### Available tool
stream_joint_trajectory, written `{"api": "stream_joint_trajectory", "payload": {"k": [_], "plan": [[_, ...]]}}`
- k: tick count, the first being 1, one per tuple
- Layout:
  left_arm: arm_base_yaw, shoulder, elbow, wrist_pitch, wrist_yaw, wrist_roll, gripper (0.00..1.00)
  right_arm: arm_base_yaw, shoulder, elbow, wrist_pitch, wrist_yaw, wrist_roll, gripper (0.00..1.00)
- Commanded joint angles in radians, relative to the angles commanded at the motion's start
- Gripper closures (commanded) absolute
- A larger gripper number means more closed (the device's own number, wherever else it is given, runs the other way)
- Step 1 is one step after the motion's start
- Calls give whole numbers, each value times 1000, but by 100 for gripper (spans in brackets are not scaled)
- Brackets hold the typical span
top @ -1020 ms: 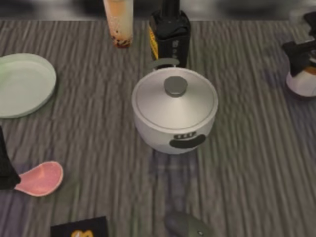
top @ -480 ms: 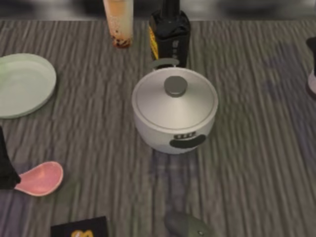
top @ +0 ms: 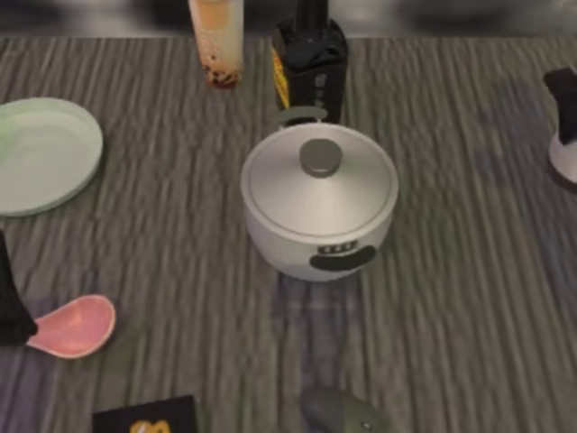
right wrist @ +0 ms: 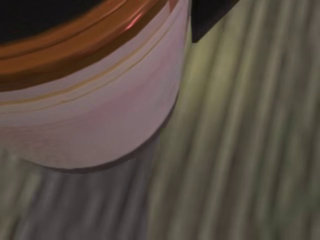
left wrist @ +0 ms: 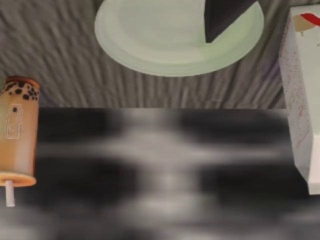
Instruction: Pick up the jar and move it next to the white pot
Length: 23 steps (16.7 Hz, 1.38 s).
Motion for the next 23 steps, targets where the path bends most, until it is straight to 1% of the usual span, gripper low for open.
{"api": "stream_joint_trajectory", "payload": {"k": [2, 7, 10, 12, 16, 23], "plan": [[0, 0, 0, 0, 0, 0, 0, 44, 12, -13, 24, 9, 92, 100], [0, 0, 0, 0, 0, 0, 0, 180, 42, -52, 102, 39, 395, 100], [0, 0, 0, 0, 0, 0, 0, 240, 56, -75, 134, 52, 509, 100], [0, 0, 0, 0, 0, 0, 0, 255, 59, -82, 142, 55, 533, 100], [0, 0, 0, 0, 0, 0, 0, 250, 55, -82, 144, 53, 533, 100], [0, 0, 0, 0, 0, 0, 0, 254, 101, -210, 315, 56, 533, 100]]}}
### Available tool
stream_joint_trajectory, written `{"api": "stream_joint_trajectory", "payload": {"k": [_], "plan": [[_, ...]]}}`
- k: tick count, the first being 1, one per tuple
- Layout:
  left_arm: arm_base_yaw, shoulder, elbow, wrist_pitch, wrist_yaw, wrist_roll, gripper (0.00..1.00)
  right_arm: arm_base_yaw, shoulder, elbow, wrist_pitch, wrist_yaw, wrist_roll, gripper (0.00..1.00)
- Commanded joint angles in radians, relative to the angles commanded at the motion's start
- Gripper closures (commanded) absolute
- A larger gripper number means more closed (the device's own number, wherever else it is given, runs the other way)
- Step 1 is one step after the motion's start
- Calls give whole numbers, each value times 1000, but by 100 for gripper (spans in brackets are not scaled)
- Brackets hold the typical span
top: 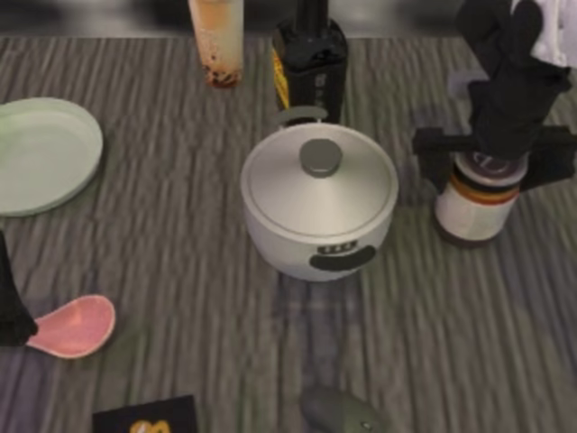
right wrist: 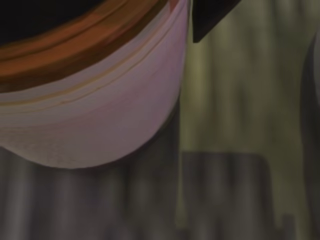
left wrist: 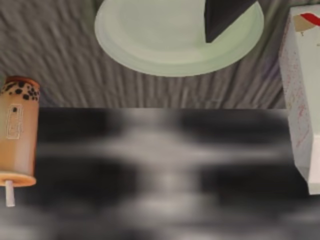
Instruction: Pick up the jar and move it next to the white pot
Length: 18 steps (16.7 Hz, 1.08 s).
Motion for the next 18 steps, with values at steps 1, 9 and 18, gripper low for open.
{"api": "stream_joint_trajectory", "payload": {"k": [1, 9, 18], "plan": [[0, 0, 0, 0, 0, 0, 0, 0, 2, -3, 3, 0, 0, 100], [0, 0, 0, 0, 0, 0, 0, 0, 2, -3, 3, 0, 0, 62], [0, 0, 0, 0, 0, 0, 0, 0, 2, -3, 3, 0, 0, 0]]}}
